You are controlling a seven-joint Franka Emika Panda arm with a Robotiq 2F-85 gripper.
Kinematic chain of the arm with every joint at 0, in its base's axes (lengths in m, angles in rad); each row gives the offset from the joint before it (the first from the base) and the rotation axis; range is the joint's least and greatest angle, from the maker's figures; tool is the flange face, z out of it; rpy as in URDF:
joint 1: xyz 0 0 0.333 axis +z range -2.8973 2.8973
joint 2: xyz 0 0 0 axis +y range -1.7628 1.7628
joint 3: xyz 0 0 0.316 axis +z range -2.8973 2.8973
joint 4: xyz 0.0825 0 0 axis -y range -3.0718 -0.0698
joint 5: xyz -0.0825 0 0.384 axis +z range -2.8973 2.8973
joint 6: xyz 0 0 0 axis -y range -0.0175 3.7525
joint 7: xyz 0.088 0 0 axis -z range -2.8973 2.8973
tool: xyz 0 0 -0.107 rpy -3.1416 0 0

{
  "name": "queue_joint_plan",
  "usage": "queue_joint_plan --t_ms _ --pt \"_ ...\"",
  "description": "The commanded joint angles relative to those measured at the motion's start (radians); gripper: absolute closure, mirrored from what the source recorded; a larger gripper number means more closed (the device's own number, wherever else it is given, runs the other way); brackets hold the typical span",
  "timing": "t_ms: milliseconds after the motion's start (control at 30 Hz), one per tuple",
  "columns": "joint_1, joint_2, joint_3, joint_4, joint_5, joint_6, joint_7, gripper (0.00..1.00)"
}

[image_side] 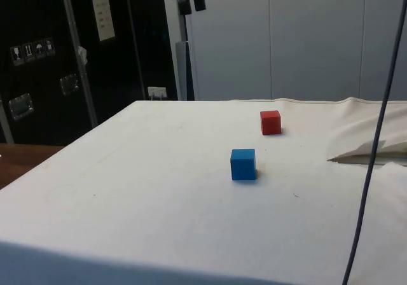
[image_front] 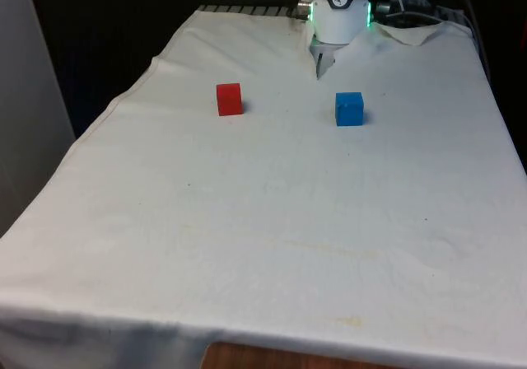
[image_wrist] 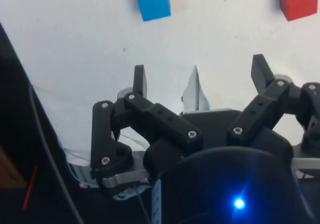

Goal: Stack the two cubes.

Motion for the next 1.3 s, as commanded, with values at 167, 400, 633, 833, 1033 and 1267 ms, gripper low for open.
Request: queue_joint_plan --t_ms 167,400,633,833,1033,1267 --pt "-0.005 -0.050 -0.002 -0.065 -0.036 0.038 0.002 0.00" --pt "-0.008 -0.091 -0.009 -0.128 -0.053 0.069 0.000 0.00" --pt "-0.018 -0.151 -0.024 -0.218 -0.073 0.138 -0.014 0.00" --pt "-0.023 -0.192 -0.041 -0.277 -0.077 0.174 -0.034 0.00" --pt "-0.029 -0.231 -0.063 -0.335 -0.088 0.208 -0.056 0.00" --pt "-0.033 -0.279 -0.106 -0.396 -0.108 0.236 -0.096 0.00"
